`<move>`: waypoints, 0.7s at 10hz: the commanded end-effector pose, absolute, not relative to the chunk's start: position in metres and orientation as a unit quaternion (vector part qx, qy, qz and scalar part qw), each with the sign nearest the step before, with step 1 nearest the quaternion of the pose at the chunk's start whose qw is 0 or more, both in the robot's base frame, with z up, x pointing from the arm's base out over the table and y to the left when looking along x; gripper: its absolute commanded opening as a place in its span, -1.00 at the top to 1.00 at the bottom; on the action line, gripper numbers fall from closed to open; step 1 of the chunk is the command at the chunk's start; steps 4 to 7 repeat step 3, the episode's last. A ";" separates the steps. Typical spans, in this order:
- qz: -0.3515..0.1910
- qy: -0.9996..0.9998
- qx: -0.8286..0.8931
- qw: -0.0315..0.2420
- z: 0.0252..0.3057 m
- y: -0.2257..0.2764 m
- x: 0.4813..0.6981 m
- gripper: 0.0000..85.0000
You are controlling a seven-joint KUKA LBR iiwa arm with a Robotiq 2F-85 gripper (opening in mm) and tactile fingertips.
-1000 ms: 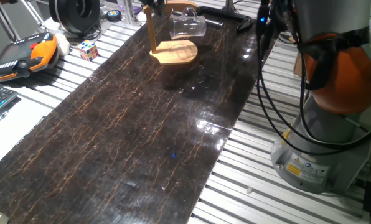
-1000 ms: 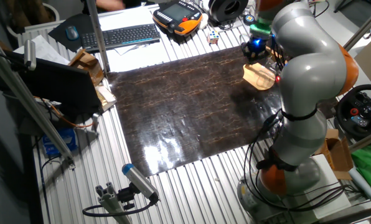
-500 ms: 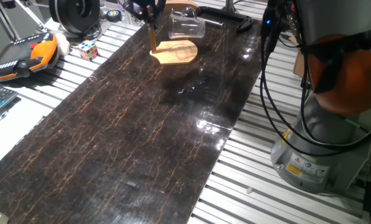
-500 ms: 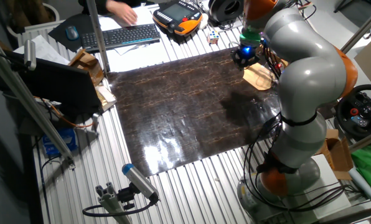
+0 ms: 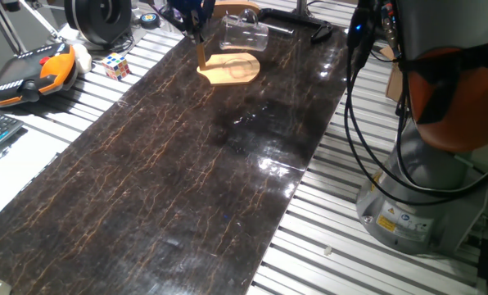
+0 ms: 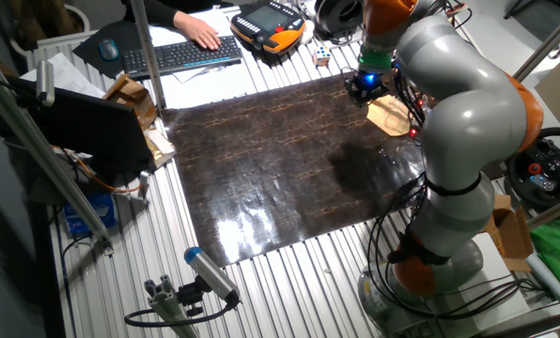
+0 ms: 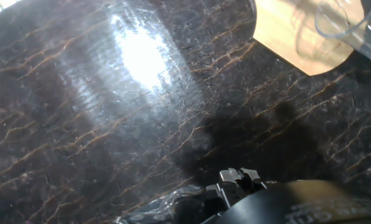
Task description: Put the cup on the cup rack
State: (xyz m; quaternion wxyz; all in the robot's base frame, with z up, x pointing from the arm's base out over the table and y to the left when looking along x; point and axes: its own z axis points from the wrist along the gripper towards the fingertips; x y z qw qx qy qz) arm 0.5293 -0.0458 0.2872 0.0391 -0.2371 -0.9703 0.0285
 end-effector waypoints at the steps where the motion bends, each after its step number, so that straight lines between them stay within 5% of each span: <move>1: 0.027 -0.970 -0.238 0.039 0.286 -0.044 0.529 0.95; 7: 0.030 -0.970 -0.237 0.037 0.283 -0.042 0.528 0.95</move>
